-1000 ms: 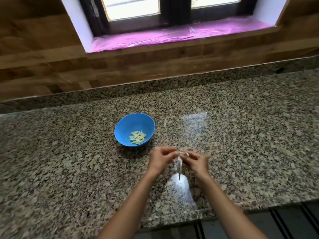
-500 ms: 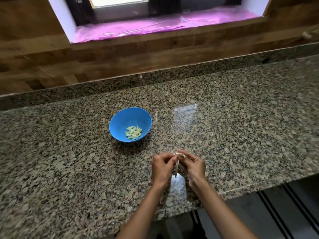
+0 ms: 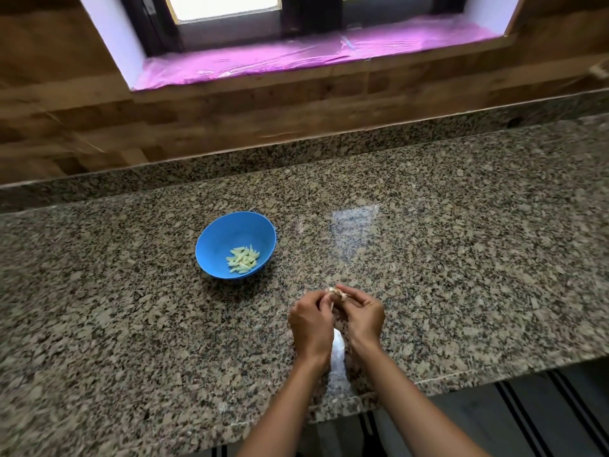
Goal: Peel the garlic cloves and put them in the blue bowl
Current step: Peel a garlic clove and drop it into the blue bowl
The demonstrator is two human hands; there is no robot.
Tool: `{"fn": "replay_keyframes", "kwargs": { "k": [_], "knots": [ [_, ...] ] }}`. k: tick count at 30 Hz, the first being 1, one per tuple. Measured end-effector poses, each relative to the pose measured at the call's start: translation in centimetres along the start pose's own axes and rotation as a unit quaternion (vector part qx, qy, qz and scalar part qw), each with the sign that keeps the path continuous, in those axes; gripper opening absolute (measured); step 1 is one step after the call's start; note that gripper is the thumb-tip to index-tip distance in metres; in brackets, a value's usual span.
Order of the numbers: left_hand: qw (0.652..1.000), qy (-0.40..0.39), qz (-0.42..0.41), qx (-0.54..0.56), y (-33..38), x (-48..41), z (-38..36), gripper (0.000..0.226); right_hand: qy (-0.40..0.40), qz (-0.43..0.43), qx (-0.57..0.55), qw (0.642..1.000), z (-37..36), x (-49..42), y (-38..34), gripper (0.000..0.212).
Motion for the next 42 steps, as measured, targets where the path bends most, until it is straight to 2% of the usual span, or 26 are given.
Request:
{"fn": "replay_keyframes", "kwargs": {
  "k": [3, 5, 7, 9, 11, 13, 14, 17, 18, 20, 24, 25, 26, 28, 31, 33, 34, 36, 38, 42],
  "knots": [
    [0.996, 0.005, -0.062, -0.07, 0.8, -0.2, -0.3, 0.011, 0.012, -0.015, -0.007, 1.0, 0.1, -0.5, 0.0, 0.022],
    [0.999, -0.006, -0.026, -0.029, 0.7, -0.7, -0.2, 0.014, -0.002, 0.017, 0.059, 0.998, 0.4, -1.0, -0.4, 0.022],
    [0.999, -0.019, 0.028, 0.028, 0.2, -1.4, -0.3, 0.014, -0.039, 0.091, 0.249, 0.963, 0.5, -1.3, -1.7, 0.023],
    [0.998, -0.041, 0.04, 0.012, 0.1, -1.9, -0.6, 0.014, -0.07, 0.131, 0.386, 0.91, 0.5, -1.4, -2.6, 0.023],
    [0.997, -0.057, 0.032, -0.039, -0.1, -2.1, -0.7, 0.013, -0.082, 0.132, 0.44, 0.885, 1.0, -1.4, -3.3, 0.024],
    [0.991, -0.076, 0.025, -0.109, -0.9, -2.4, -0.4, 0.014, -0.076, 0.104, 0.447, 0.885, 2.2, -2.0, -3.9, 0.024],
    [0.987, -0.086, 0.034, -0.133, -1.4, -2.5, -0.1, 0.014, -0.08, 0.075, 0.481, 0.87, 2.8, -2.6, -3.9, 0.025],
    [0.98, -0.121, 0.07, -0.144, -2.9, -2.8, 1.0, 0.014, -0.064, 0.016, 0.647, 0.76, 4.5, -4.1, -3.8, 0.03],
    [0.979, -0.128, 0.077, -0.14, -3.0, -3.0, 1.5, 0.014, -0.057, 0.011, 0.674, 0.737, 4.8, -4.4, -4.0, 0.029],
    [0.976, -0.149, 0.08, -0.135, -3.3, -3.5, 2.0, 0.015, -0.061, 0.011, 0.708, 0.703, 5.0, -4.6, -4.3, 0.031],
    [0.964, -0.191, 0.102, -0.152, -3.2, -4.1, 2.3, 0.008, -0.049, 0.026, 0.767, 0.639, 4.8, -4.2, -3.7, 0.068],
    [0.961, -0.19, 0.094, -0.177, -3.0, -4.2, 2.2, 0.006, -0.039, 0.057, 0.769, 0.635, 4.3, -3.9, -3.4, 0.072],
    [0.956, -0.187, 0.083, -0.21, -2.8, -4.3, 2.0, 0.006, -0.033, 0.105, 0.756, 0.645, 3.5, -3.4, -3.0, 0.071],
    [0.938, -0.184, 0.042, -0.292, -1.6, -4.0, 1.3, 0.01, -0.073, 0.184, 0.692, 0.694, 1.9, -2.9, -1.8, 0.056],
    [0.939, -0.188, -0.014, -0.289, -0.8, -3.4, 0.6, 0.014, -0.201, 0.16, 0.555, 0.791, 0.1, -2.4, -1.0, 0.037],
    [0.964, -0.195, 0.039, -0.178, -1.9, -4.2, 1.7, 0.007, -0.241, 0.105, 0.497, 0.827, -0.3, -2.5, -1.2, 0.032],
    [0.974, -0.203, 0.075, -0.066, -2.7, -4.5, 2.4, 0.006, -0.263, 0.082, 0.483, 0.831, -0.5, -2.6, -1.1, 0.031],
    [0.958, -0.217, 0.112, 0.15, -2.9, -4.3, 3.5, 0.012, -0.316, 0.026, 0.412, 0.854, -0.8, -2.9, -0.8, 0.029],
    [0.932, -0.235, 0.137, 0.24, -2.6, -3.8, 3.9, 0.016, -0.347, -0.023, 0.304, 0.887, -1.0, -2.9, -0.4, 0.022],
    [0.89, -0.285, 0.145, 0.325, -1.9, -3.5, 4.0, 0.024, -0.307, -0.032, 0.21, 0.928, -1.0, -3.2, -0.4, 0.016]
  ]
}}
Point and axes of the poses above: each hand's wrist, its own x-axis away from the middle knuckle, its own z-axis out of the back of the hand, y = z × x, the point moved 4 cm from there along -x, towards the middle knuckle, and after that the axes turned 15 degrees about -y, right-handed, at the moved point
